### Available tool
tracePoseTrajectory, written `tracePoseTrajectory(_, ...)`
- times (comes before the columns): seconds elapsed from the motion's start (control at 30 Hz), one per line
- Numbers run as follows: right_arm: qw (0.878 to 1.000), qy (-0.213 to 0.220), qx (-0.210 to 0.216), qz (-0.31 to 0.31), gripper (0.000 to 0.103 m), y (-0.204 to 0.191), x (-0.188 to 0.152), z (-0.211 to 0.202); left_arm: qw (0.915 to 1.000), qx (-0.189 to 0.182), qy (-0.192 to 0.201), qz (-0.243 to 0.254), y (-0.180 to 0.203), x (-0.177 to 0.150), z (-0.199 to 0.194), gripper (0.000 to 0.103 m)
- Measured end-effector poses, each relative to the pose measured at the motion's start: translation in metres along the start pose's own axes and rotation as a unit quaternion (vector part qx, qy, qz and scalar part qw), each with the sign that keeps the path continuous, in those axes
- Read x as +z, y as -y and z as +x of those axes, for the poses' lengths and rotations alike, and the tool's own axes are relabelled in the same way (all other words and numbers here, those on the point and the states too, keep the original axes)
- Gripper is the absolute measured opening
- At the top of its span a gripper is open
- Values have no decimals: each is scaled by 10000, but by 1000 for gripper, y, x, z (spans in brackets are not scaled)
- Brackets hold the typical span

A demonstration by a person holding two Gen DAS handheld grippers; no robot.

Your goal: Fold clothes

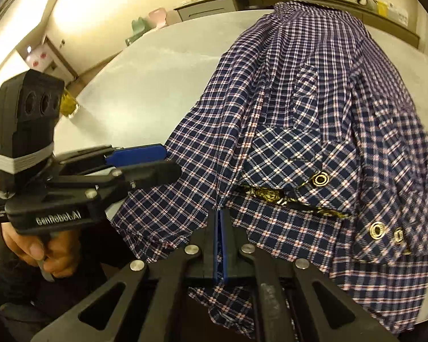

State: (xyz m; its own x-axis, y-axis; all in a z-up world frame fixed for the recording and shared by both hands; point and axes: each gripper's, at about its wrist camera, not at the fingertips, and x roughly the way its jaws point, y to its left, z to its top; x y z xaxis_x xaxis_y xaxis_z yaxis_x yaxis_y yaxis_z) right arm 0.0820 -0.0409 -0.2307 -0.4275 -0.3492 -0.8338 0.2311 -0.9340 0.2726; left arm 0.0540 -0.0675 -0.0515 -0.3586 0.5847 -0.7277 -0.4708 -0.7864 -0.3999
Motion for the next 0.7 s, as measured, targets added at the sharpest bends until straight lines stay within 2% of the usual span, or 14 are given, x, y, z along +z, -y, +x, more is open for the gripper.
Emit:
tracePoseTrajectory(0.13, 9989, 462, -51, 12, 4, 14, -1, -24, 9995, 258, 9, 203, 5, -5, -1, 40)
tracePoseTrajectory(0.23, 9988, 347, -320, 101, 8, 41, -15, -24, 9994, 276, -13, 195, 7, -19, -8, 40)
tracePoseTrajectory(0.3, 9972, 397, -510, 364, 13, 70, -31, -47, 9995, 288, 1, 110, 6, -26, -13, 41)
tracePoseTrajectory(0.33, 9948, 559, -602, 601, 25, 86, -42, -65, 9994, 327, 33, 51, 4, -32, -19, 41)
tracePoseTrajectory(0.37, 9915, 712, -705, 835, 43, 100, -51, -82, 9993, 366, 66, -7, 3, -39, -25, 41)
tracePoseTrajectory(0.43, 9830, 808, -1094, 1231, 60, 114, -57, -96, 9983, 463, 268, -233, -2, -49, -35, 44)
tracePoseTrajectory(0.5, 9727, 793, -1497, 1583, 61, 129, -68, -108, 9978, 366, 365, -411, -5, -51, -42, 48)
tracePoseTrajectory(0.53, 9720, 617, -1528, 1674, 61, 134, -75, -102, 9980, 244, 322, -477, -6, -50, -41, 49)
tracePoseTrajectory(0.6, 9755, 437, -1587, 1461, 61, 123, -69, -94, 9987, 19, 102, -499, -1, -48, -30, 49)
tracePoseTrajectory(0.63, 9769, 347, -1616, 1353, 56, 117, -67, -90, 9992, 39, 31, -395, 5, -47, -23, 49)
tracePoseTrajectory(0.67, 9784, 264, -1633, 1237, 31, 112, -64, -87, 9996, 144, 8, -241, 11, -47, -20, 47)
tracePoseTrajectory(0.7, 9816, 219, -1572, 1063, 16, 109, -61, -81, 9996, 250, -16, -87, 17, -48, -17, 29)
